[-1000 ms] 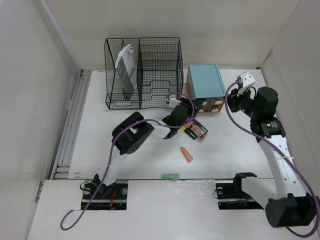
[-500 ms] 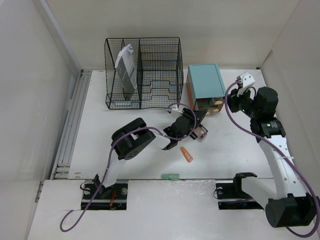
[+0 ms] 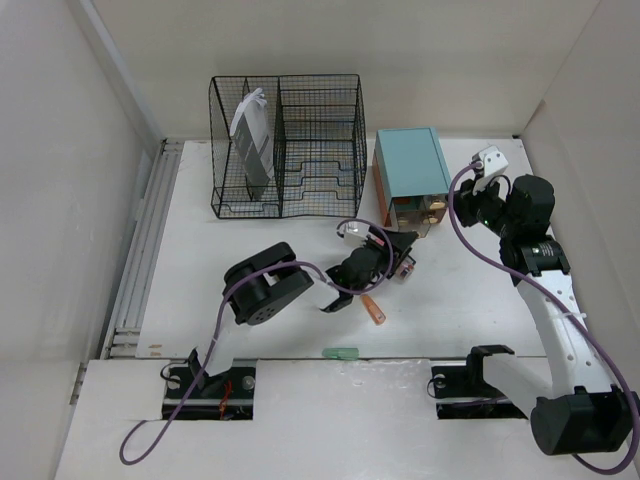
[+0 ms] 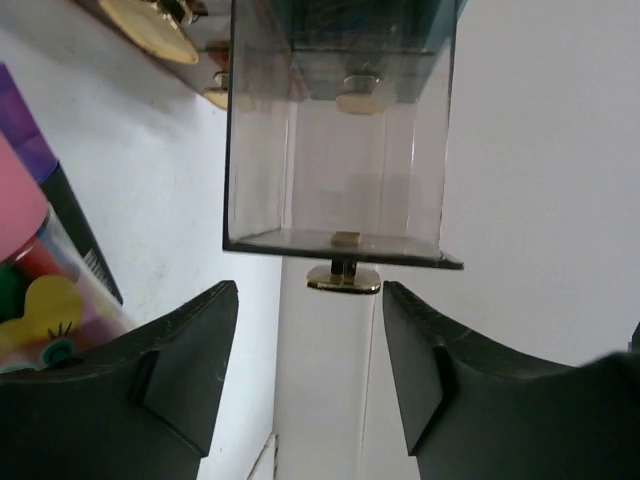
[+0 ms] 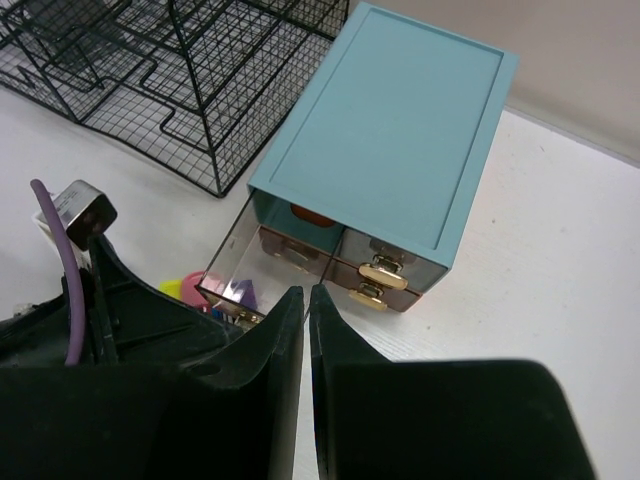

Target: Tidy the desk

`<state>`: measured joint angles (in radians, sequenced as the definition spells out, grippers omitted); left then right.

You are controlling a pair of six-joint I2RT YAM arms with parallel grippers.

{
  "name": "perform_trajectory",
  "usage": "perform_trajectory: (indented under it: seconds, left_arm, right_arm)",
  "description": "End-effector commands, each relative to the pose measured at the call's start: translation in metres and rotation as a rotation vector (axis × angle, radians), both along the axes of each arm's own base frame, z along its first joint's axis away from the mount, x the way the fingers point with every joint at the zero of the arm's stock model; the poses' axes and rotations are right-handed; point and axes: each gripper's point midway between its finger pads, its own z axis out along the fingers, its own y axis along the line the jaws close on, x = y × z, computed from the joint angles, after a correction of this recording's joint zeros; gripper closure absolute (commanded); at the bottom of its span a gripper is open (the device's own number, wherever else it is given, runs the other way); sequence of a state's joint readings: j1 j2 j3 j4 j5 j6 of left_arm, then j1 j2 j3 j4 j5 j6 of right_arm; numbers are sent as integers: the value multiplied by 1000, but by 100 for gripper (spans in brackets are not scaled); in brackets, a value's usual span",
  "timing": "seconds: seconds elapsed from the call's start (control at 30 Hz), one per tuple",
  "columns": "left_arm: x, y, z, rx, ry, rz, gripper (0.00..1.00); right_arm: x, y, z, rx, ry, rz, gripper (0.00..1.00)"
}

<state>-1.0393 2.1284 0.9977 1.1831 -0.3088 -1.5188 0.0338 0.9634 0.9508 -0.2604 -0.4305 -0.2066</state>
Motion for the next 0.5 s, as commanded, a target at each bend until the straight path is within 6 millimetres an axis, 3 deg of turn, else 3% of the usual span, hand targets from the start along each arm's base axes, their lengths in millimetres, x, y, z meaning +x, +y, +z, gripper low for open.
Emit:
perform_trajectory:
  seconds: [0.0, 0.13, 0.27, 0.37, 0.4, 0.47]
  left_arm:
    - [-10, 1, 55, -84, -82, -26, 43]
    - [-21, 7, 70, -95, -110, -44, 37]
    - [-43, 19, 101, -107, -173, -66, 36]
    - [-68, 26, 114, -88, -218, -94, 35]
    - [-85, 29, 138, -116, -258, -117, 35]
    - [-97, 40, 145, -76, -293, -100, 36]
  right_arm:
    - [1, 2, 19, 0, -77, 19, 88]
    - [1, 2, 19, 0, -77, 19, 85]
    - [1, 2, 17, -8, -72, 21, 82]
    - [-1, 4, 15, -24, -73, 45, 72]
    - [-2, 5, 15, -43, -84, 59, 65]
    - [-10, 11, 11, -63, -77, 118, 56]
